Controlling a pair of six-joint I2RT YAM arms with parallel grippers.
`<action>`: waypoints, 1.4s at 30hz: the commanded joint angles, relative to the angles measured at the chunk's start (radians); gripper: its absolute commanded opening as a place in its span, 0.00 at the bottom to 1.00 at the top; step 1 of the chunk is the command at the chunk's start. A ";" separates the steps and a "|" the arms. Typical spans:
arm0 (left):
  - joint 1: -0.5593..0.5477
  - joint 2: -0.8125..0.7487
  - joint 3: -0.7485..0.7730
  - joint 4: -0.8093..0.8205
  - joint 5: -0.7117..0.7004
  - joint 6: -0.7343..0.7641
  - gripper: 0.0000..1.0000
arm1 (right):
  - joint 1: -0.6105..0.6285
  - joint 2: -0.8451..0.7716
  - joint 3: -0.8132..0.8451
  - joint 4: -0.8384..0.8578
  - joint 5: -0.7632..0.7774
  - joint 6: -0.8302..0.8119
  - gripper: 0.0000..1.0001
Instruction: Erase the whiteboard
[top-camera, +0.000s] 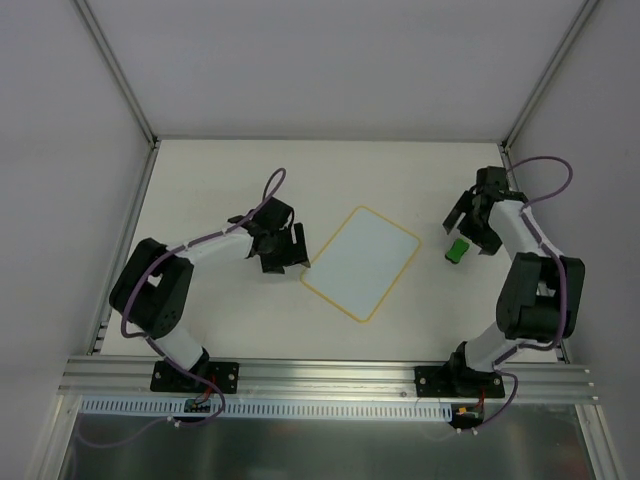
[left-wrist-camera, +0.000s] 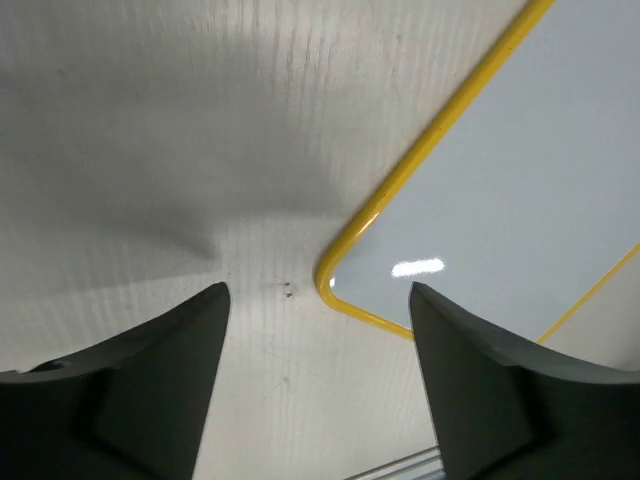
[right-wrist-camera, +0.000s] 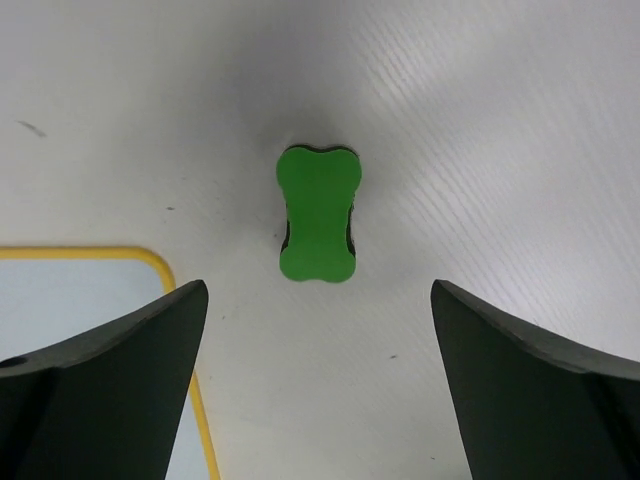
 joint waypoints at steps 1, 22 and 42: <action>0.014 -0.106 0.092 -0.061 -0.091 0.056 0.80 | -0.010 -0.154 0.077 -0.063 0.044 -0.085 0.99; 0.084 -0.543 0.642 -0.273 -0.628 0.626 0.99 | -0.021 -0.682 0.524 -0.100 0.035 -0.496 0.99; 0.084 -0.734 0.825 -0.271 -0.666 0.674 0.99 | 0.022 -0.813 0.573 -0.041 -0.073 -0.515 0.99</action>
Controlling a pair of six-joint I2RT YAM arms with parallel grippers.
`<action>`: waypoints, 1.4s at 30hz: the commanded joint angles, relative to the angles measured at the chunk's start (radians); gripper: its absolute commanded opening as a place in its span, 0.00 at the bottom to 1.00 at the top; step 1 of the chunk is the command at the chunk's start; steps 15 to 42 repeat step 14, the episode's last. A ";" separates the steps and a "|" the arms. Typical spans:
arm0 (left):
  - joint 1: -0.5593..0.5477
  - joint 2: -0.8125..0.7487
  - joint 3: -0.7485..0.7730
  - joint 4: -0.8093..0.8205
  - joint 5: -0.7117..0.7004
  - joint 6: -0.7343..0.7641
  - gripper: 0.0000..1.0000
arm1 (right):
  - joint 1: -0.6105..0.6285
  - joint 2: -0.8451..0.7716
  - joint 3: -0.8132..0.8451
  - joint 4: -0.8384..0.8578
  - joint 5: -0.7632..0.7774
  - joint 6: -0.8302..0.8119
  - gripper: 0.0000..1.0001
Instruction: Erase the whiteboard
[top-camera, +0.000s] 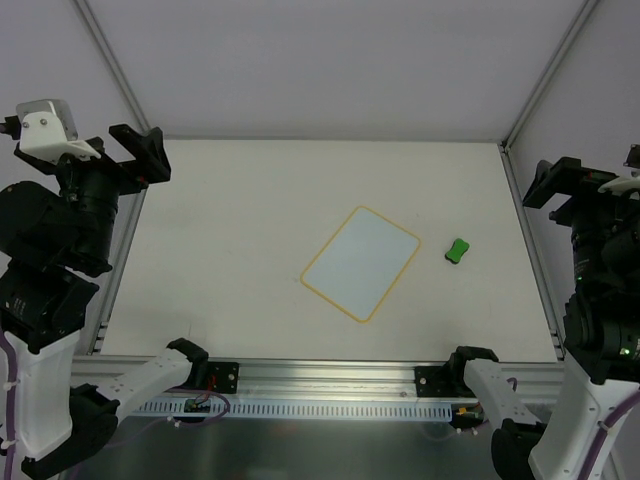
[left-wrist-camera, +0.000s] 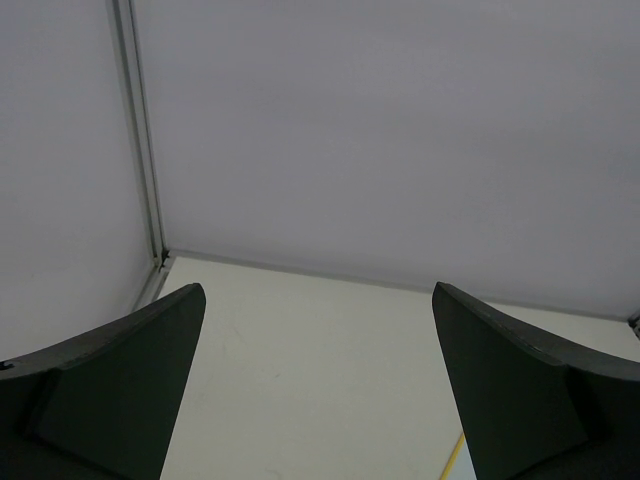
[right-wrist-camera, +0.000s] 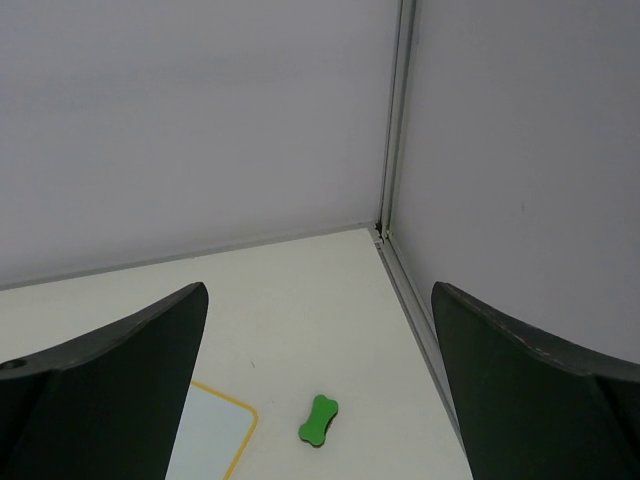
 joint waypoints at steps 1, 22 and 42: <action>0.005 -0.010 -0.008 -0.002 -0.005 0.013 0.99 | 0.006 -0.019 -0.003 0.051 -0.029 -0.012 0.99; 0.004 -0.008 -0.033 0.001 0.021 -0.008 0.99 | 0.006 -0.031 -0.021 0.066 -0.042 -0.025 0.99; 0.004 -0.008 -0.033 0.001 0.021 -0.008 0.99 | 0.006 -0.031 -0.021 0.066 -0.042 -0.025 0.99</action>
